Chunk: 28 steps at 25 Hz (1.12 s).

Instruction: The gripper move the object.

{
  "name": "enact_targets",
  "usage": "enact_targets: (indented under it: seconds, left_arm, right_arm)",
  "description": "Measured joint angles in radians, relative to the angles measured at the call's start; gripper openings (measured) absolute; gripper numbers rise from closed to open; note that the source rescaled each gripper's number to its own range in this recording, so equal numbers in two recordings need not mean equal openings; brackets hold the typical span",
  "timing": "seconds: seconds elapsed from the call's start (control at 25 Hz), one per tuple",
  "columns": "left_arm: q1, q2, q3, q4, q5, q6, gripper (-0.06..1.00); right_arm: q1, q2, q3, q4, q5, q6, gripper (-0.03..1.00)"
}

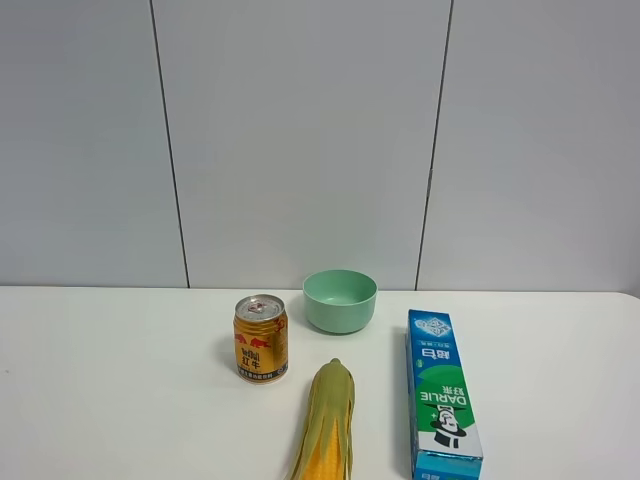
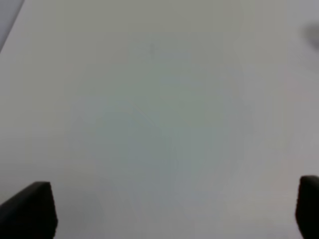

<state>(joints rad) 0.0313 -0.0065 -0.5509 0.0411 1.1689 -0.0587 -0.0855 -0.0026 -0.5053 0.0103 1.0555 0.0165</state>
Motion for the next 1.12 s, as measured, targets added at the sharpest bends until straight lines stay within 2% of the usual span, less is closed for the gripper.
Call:
enact_targets:
  seconds: [0.16,1.12]
  left_arm:
    - [0.0,0.0,0.037,-0.002,-0.098,0.0,0.98]
    - [0.0,0.0,0.043,-0.003,-0.108,0.0,0.98]
  right_arm:
    - [0.0,0.0,0.0,0.0,0.0,0.0,1.0]
    - [0.0,0.0,0.0,0.0,0.0,0.0,1.0]
